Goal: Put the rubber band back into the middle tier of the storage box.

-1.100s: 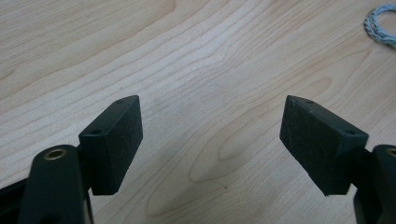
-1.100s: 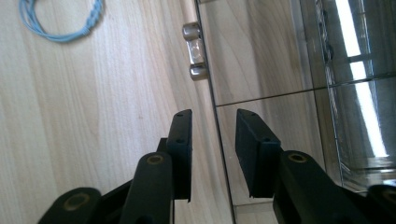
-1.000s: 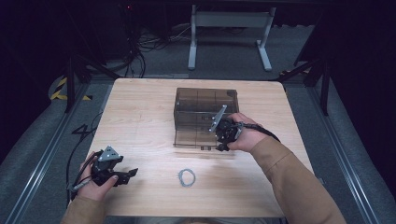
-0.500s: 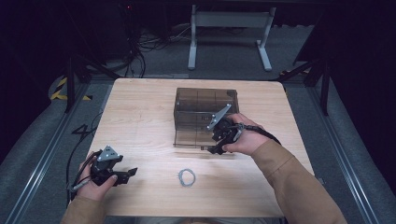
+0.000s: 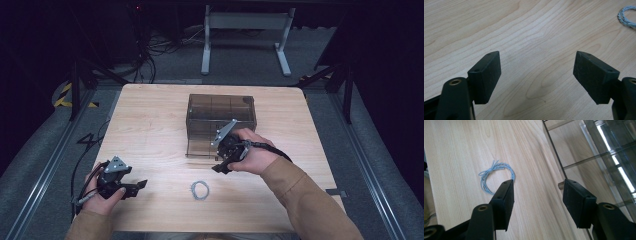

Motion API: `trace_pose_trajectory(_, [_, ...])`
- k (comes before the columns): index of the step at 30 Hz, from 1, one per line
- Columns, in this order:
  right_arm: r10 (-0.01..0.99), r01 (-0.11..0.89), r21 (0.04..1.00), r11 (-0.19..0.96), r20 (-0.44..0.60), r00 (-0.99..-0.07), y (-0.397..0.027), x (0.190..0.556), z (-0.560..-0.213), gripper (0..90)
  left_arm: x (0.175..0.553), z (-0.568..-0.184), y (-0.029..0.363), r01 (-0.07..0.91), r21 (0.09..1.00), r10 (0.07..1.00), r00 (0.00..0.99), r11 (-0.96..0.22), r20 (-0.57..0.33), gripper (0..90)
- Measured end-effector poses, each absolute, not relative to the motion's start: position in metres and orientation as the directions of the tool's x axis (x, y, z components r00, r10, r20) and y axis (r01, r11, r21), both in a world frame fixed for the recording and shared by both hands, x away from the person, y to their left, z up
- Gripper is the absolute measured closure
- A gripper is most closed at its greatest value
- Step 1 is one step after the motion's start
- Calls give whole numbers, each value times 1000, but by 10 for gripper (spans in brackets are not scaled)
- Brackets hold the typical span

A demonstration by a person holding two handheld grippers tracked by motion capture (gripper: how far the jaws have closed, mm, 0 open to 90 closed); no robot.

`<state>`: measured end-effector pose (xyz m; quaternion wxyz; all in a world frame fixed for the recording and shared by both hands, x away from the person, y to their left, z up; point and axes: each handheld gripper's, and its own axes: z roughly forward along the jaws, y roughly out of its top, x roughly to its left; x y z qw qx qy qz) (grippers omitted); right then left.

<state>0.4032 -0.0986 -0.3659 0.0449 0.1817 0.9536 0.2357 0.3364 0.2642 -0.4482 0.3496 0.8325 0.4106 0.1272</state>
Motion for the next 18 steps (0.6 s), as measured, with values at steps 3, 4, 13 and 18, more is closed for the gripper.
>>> trace_pose_trajectory(3, [365,324,471,821,4,-931,-92,400,-369,426,336,-448,264,595,686,773,630,-419,-75,232])
trace_pose_trajectory(4, [356,312,474,823,-3,-934,-91,400,-370,425,336,-448,264,595,686,773,630,-419,-74,232])
trace_pose_trajectory(13, [348,321,449,834,24,-937,-73,387,-384,420,336,-447,264,595,687,773,630,-418,-75,232])
trace_pose_trajectory(18, [331,306,444,842,23,-943,-65,383,-392,434,336,-448,264,593,688,774,629,-418,-72,232])
